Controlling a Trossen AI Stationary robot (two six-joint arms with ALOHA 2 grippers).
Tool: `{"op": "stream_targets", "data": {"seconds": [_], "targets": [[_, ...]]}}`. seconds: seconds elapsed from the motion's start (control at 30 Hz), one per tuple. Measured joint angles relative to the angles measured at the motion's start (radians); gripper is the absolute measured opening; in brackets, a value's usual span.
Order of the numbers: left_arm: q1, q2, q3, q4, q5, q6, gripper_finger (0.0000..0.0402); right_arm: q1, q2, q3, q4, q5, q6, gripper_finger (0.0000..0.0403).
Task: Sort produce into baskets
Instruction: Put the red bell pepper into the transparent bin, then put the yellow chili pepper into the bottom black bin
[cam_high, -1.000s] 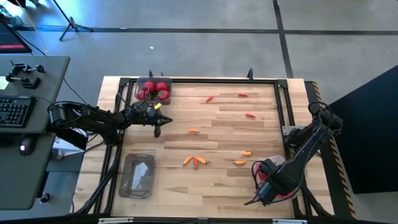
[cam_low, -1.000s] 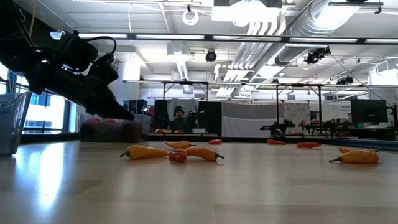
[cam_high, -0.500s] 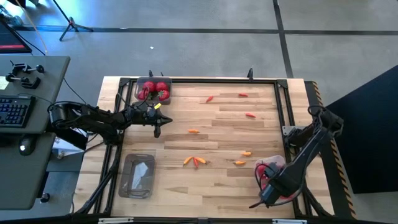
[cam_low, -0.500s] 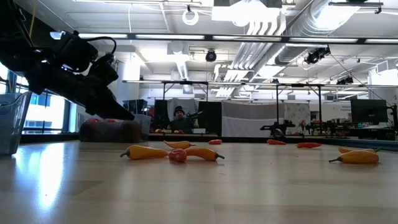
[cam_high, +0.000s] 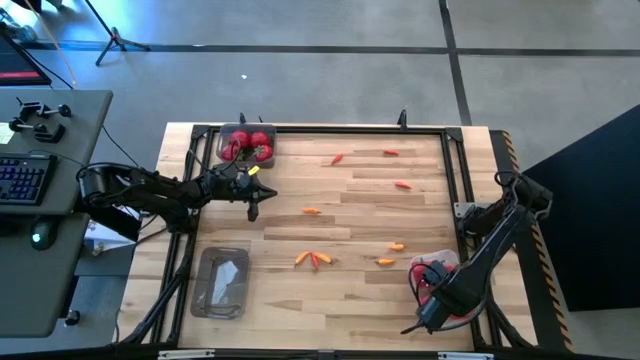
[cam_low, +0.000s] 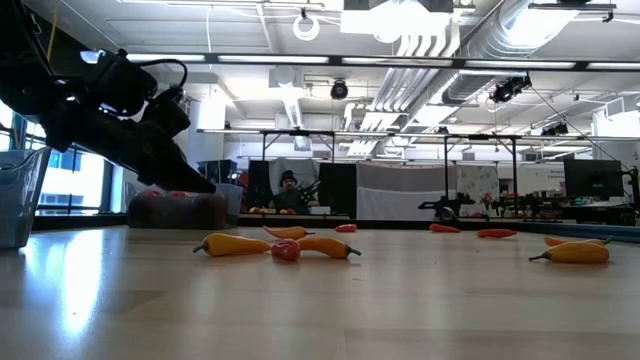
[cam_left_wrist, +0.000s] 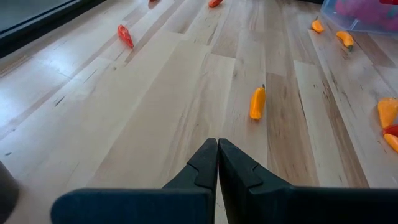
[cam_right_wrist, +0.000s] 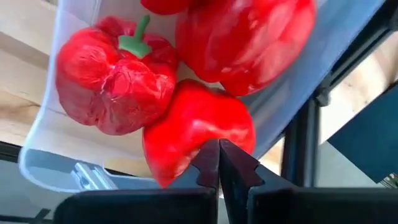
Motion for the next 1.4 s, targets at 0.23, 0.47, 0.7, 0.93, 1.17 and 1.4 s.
{"op": "stream_targets", "data": {"seconds": [0.23,0.47,0.7,0.93,1.17,1.4], "targets": [[0.0,-0.008,0.0,0.025,0.0,0.005,0.0,-0.032,-0.001,0.131,-0.082,0.142,-0.05,0.0],[0.0,-0.012,0.0,0.026,0.038,0.005,0.0,-0.193,-0.001,0.084,0.066,0.501,-0.25,0.0],[-0.027,-0.011,0.071,-0.091,0.144,-0.001,0.0,-0.448,-0.01,-0.115,0.573,0.648,-0.664,0.0],[-0.084,-0.011,0.187,-0.268,0.101,0.0,0.0006,-0.691,-0.006,-0.399,1.324,0.621,-1.031,0.0],[-0.129,0.0,0.234,-0.309,0.038,0.097,0.006,-0.846,-0.006,-0.487,1.562,0.615,-1.239,0.0],[-0.161,0.125,0.286,-0.31,-0.007,0.188,0.013,-0.901,-0.006,-0.486,1.66,0.613,-1.349,0.0]]}}
